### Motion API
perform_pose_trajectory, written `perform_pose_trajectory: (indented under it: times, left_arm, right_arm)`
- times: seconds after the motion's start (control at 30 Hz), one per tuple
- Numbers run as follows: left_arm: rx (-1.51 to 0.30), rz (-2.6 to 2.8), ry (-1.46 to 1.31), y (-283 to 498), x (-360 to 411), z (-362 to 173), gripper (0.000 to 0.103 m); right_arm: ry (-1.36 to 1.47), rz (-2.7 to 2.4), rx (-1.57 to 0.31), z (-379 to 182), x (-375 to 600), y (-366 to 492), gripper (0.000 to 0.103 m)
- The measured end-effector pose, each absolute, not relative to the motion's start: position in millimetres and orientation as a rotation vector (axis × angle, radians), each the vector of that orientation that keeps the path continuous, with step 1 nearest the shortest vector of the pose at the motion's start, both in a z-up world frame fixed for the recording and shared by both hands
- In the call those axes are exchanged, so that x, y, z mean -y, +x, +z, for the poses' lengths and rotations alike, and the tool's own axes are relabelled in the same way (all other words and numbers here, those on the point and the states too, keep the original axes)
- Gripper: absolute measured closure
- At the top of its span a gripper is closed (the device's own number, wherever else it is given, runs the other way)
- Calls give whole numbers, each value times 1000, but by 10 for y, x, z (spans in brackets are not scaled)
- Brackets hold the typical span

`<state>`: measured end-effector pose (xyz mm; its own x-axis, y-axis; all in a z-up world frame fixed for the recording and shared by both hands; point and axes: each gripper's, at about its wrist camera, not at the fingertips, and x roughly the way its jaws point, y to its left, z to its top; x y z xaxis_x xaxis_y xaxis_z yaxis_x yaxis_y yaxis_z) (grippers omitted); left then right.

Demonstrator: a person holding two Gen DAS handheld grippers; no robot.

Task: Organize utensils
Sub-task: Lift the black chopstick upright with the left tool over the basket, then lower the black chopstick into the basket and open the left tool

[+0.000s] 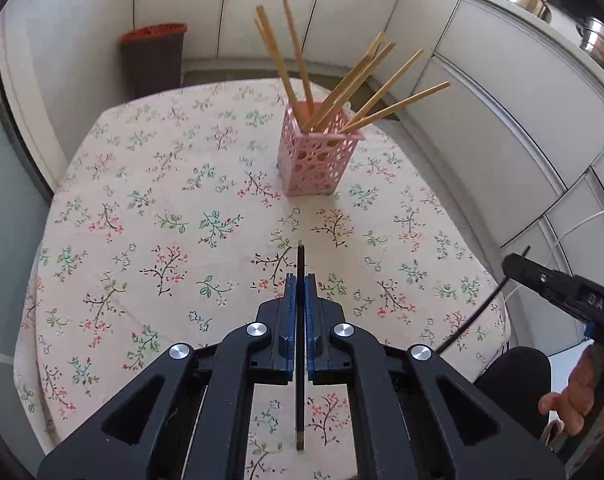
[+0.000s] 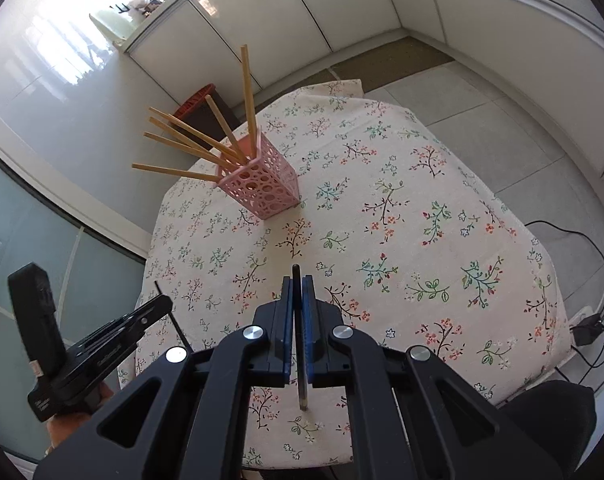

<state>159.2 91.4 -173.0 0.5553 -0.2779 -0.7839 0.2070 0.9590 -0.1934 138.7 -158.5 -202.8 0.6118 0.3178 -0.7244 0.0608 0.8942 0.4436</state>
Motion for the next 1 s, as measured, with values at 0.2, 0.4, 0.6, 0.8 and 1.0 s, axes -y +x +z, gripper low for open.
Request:
perform_pose_trajectory:
  times: [0.2,0.4,0.6,0.8,1.0]
  left_arm:
    - [-833,-276,-73,1282,-952,-1306,100]
    - [-758,-288,-51,1235,-930,-868,100]
    - [-677,-294,-47,1266,-899,-410,100]
    - [-565,-299,-55,1264,-912,135,100]
    - [-471,-285,-39,1429,-865,550,100]
  right_arm:
    - [436,187,-845,-1752,1593,1338,98]
    - [433,206,-794,-1434,1623,1400,98]
    - [427,245,-746,-998,1657,1461,98]
    - [421,318,-646,-382,1667,1490,98]
    - [410,341,-541,164,1636,1672,98]
